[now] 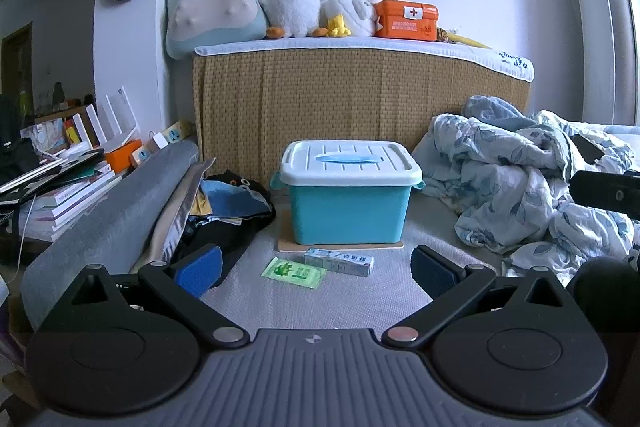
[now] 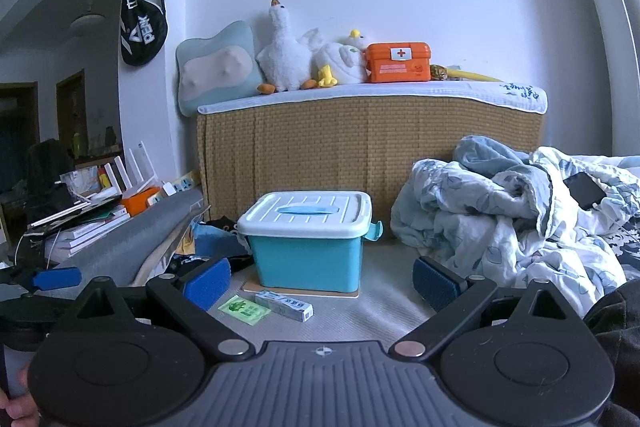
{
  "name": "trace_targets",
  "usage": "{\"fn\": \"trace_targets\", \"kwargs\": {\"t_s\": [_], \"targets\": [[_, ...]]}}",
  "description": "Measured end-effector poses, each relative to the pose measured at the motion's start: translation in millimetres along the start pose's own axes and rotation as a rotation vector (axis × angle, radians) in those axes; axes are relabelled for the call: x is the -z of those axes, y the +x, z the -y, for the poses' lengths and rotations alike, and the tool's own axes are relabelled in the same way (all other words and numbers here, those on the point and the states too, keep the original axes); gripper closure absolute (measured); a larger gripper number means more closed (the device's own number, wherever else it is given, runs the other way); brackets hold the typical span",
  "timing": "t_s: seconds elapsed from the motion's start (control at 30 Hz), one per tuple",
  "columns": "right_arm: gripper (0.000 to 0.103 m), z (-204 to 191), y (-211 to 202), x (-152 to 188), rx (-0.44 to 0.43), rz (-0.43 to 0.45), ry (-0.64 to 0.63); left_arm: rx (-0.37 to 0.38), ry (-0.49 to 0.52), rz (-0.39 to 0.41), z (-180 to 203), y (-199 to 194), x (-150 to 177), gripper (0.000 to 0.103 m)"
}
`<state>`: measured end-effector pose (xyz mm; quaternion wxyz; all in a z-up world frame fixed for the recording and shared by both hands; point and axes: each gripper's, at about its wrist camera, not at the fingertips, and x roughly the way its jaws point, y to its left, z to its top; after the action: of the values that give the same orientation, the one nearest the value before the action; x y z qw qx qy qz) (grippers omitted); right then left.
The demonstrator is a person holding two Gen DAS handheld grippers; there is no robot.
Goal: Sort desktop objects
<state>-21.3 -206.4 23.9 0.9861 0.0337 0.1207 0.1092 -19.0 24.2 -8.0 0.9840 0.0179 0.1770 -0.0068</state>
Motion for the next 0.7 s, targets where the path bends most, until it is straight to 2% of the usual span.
{"fn": "trace_targets", "kwargs": {"t_s": [0.7], "targets": [[0.003,-6.7,0.7,-1.2,-0.006,-0.002,-0.017,0.029,-0.005,-0.010,-3.3,-1.0,1.8,0.000]]}}
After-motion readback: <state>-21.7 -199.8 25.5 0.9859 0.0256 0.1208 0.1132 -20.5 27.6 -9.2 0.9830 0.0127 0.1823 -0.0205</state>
